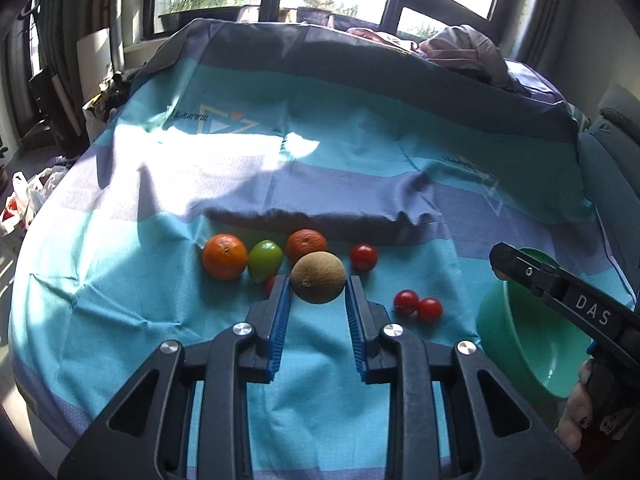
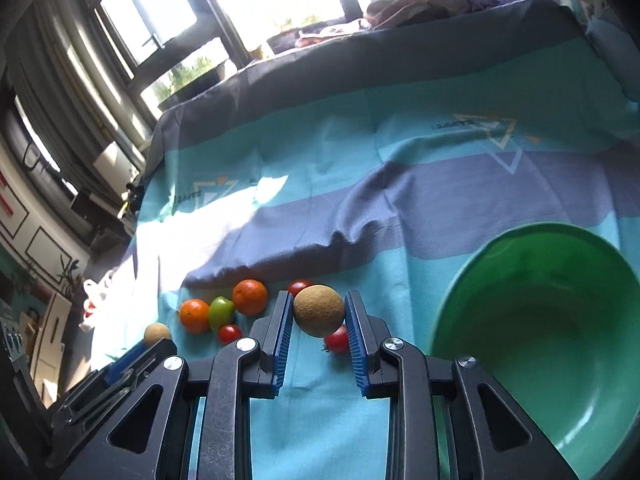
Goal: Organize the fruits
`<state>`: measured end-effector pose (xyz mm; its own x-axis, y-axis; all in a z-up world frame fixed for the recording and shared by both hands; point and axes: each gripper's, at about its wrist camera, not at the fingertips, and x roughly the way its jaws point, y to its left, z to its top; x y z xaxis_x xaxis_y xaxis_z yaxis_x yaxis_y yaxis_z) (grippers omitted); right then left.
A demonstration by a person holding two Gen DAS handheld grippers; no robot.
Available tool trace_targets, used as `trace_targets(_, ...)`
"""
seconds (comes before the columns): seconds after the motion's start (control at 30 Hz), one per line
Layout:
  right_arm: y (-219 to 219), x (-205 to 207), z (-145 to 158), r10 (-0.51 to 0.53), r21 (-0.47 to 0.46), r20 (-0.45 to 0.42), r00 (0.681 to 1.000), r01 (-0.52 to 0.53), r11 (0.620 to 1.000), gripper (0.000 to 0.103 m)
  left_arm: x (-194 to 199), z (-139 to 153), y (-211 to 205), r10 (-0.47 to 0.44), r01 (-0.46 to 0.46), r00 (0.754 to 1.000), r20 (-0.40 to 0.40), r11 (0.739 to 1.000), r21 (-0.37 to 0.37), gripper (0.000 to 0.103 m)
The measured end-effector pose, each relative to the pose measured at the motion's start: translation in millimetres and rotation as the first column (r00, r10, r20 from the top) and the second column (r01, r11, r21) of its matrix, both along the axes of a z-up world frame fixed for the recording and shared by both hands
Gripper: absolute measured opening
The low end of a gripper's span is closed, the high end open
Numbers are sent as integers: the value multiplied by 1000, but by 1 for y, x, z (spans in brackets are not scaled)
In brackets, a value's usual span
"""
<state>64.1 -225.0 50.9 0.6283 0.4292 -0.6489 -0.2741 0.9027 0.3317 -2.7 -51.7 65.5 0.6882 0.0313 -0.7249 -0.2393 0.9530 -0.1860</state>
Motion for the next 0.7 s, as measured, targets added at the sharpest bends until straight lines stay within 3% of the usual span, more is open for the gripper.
trace_targets(0.37, -86, -29, 15, -196, 71, 77, 978, 190, 979, 29, 16, 15, -98, -223, 219, 973, 54, 973, 76, 28)
trace_targets(0.7, -145, -25, -5, -330, 77, -16, 944, 330, 941, 29, 47, -1, -166, -400, 399, 916, -1, 915, 62, 28)
